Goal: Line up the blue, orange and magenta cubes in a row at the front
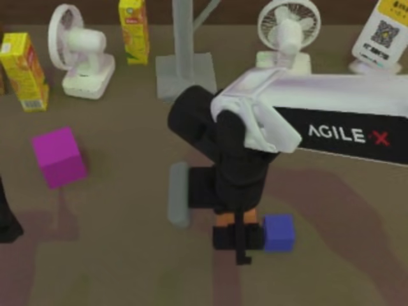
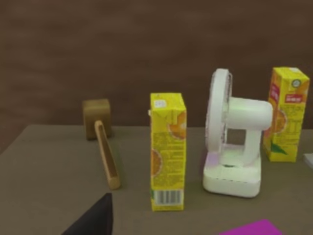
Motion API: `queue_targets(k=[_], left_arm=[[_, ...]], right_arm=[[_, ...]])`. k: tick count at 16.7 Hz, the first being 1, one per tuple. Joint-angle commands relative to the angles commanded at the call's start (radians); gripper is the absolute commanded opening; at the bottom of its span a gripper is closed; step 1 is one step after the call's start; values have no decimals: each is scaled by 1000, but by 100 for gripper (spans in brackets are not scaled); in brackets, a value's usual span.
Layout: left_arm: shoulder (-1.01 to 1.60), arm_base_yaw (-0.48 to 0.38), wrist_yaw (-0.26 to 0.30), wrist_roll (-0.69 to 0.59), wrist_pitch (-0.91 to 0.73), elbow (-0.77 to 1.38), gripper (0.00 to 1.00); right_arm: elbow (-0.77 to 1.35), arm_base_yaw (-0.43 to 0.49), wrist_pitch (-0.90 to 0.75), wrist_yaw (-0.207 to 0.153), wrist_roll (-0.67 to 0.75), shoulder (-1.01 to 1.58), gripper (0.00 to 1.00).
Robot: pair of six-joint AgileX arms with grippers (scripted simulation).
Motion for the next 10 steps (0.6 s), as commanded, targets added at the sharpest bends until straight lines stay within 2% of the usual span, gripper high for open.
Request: queue_targets(k=[6, 10], left_arm=[[0, 0, 0, 0, 0, 0, 100], [0, 0, 0, 0, 0, 0, 100]], right_arm=[[-46, 3, 56, 1, -1, 18, 0], [-46, 3, 56, 1, -1, 18, 30]])
